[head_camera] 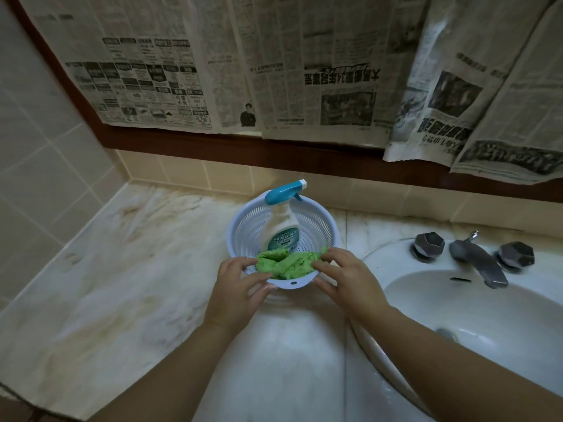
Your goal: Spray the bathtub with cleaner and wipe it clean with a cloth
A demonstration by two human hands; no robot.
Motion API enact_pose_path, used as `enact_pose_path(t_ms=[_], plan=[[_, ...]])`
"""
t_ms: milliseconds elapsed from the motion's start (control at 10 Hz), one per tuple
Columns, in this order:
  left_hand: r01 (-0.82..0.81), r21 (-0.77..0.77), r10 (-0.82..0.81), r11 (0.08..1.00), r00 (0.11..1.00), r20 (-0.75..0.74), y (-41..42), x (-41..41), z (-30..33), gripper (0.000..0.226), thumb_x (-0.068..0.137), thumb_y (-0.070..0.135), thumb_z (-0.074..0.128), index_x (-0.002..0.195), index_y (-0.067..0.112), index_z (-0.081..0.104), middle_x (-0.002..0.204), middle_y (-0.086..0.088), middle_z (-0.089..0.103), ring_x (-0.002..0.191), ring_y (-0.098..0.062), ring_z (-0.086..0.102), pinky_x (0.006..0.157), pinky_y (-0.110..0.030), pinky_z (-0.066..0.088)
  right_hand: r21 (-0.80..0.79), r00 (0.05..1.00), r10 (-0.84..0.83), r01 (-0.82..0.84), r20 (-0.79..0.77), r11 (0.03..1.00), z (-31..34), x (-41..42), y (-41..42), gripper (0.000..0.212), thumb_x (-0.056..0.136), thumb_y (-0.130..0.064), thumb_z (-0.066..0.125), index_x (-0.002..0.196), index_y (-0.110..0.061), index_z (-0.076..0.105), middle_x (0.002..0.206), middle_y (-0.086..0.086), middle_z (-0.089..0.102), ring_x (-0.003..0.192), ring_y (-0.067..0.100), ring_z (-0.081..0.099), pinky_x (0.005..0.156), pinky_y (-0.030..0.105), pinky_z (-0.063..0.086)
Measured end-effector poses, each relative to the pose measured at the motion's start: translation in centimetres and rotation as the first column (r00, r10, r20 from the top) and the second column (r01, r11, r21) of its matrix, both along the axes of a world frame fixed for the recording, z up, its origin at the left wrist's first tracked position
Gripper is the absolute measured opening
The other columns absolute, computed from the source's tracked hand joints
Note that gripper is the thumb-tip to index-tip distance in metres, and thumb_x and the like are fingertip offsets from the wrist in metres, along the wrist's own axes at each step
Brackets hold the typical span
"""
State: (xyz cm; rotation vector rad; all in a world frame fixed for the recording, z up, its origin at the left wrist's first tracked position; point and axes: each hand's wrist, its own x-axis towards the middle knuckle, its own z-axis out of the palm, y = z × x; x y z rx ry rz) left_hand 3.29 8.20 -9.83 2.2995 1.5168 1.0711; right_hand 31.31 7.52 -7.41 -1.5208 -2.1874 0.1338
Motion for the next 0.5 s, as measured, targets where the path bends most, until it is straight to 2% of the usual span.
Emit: enact_pose_path(t_ms=[100,200,300,400,500], plan=[[0.015,-0.02,-0.016,1.0,1.0,-0.003,3.0,1.0,0.1,0.04,0.086,0.056,0.065,0.1,0.023,0.084,0.111,0.0,0.066,0.109,-0.021,0.051,0.1,-0.015,0.032,0.007,0.999,-0.023,0.023,0.037,1.0,0.8,0.7,2.3,0.035,0.09,-0.041,0.072,0.109,-0.013,0.08,0.11,0.009,0.073,0.106,0.032,0.07,0.087,0.045,0.06],[0.019,-0.071,-0.019,0.997,1.0,-0.005,5.9,2.0,0.7,0.04,0.083,0.057,0.069,0.097,0.023,0.084,0.107,0.001,0.067,0.109,-0.018,0.049,0.1,-0.016,0.033,-0.015,0.994,-0.071,0.072,0.088,0.997,1.8,1.0,4.2,0.032,0.077,-0.023,0.09,0.104,-0.01,0.08,0.104,0.012,0.074,0.101,0.035,0.071,0.08,0.048,0.061],[0.044,-0.106,-0.047,0.993,0.999,-0.024,7.8,2.9,0.9,0.027,0.079,0.044,0.083,0.095,0.023,0.084,0.107,-0.001,0.068,0.111,-0.023,0.051,0.099,-0.035,0.045,-0.053,0.982,-0.133,0.141,0.133,0.989,2.3,1.1,5.4,0.029,0.087,-0.024,0.08,0.111,-0.008,0.078,0.113,0.015,0.071,0.114,0.036,0.064,0.092,0.047,0.055],[0.044,-0.136,-0.05,0.99,0.998,-0.038,8.7,3.7,2.2,0.037,0.075,0.046,0.085,0.1,0.02,0.082,0.111,-0.002,0.066,0.115,-0.025,0.051,0.1,-0.035,0.044,-0.184,0.976,-0.184,0.203,0.115,0.962,3.8,1.2,6.2,0.044,0.095,-0.035,0.068,0.135,-0.017,0.066,0.141,0.009,0.059,0.135,0.028,0.048,0.11,0.041,0.042],[0.007,-0.077,-0.008,0.997,1.0,-0.024,6.4,3.5,1.9,0.057,0.073,0.046,0.089,0.12,0.019,0.072,0.123,0.0,0.062,0.119,-0.022,0.047,0.103,-0.029,0.038,-0.251,0.954,-0.299,0.286,-0.013,0.925,3.7,2.0,3.3,0.066,0.093,-0.038,0.068,0.154,-0.03,0.045,0.161,0.0,0.039,0.147,0.02,0.034,0.117,0.035,0.033]])
